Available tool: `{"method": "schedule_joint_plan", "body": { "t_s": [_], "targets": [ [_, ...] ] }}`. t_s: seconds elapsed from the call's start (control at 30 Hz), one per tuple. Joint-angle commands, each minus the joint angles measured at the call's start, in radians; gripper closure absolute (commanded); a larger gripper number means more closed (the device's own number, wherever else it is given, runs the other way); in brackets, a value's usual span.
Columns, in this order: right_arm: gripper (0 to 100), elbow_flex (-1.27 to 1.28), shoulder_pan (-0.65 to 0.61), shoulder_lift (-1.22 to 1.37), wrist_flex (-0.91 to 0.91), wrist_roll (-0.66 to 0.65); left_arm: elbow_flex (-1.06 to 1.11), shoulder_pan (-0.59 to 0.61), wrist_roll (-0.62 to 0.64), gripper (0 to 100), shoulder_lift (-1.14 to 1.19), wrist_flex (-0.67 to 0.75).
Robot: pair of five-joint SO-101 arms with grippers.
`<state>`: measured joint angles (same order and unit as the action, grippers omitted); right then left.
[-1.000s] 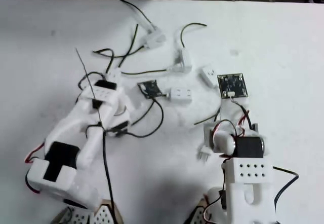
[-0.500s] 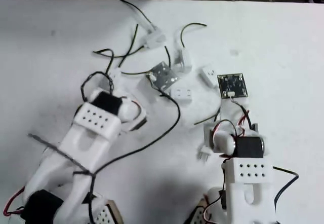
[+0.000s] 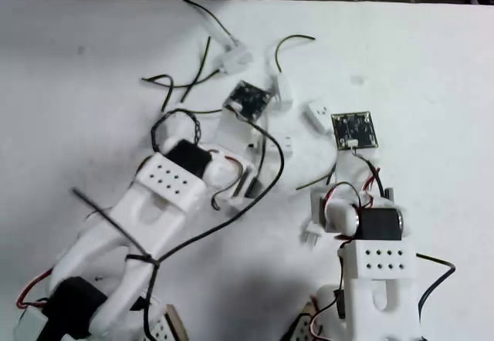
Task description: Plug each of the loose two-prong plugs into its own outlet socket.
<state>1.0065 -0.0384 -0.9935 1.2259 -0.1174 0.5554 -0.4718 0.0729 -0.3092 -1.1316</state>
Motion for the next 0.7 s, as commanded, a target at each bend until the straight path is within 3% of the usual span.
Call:
{"method": "schedule_joint_plan", "body": {
  "t_s": [0.0, 0.13, 0.3, 0.47, 0.67],
  "targets": [
    [60.5, -0.032, 0.01, 0.004, 0.007, 0.008, -0.161, -0.012, 0.018, 70, -0.018, -0.132],
    [60.5, -0.014, 0.004, -0.002, 0.005, 0.008, -0.264, 0.042, 0.003, 71, -0.093, -0.259],
    [60.5, -0.029, -0.015, 0.007, 0.008, 0.041, -0.238, 0.182, -0.132, 71, -0.231, -0.351],
    [64.2, -0.106, -0.202, 0.008, 0.101, 0.121, -0.06, 0.358, -0.235, 71, -0.395, -0.333],
    [74.3, -0.172, -0.444, 0.012, 0.099, 0.213, 0.233, 0.622, -0.354, 71, -0.588, -0.184]
  ]
}}
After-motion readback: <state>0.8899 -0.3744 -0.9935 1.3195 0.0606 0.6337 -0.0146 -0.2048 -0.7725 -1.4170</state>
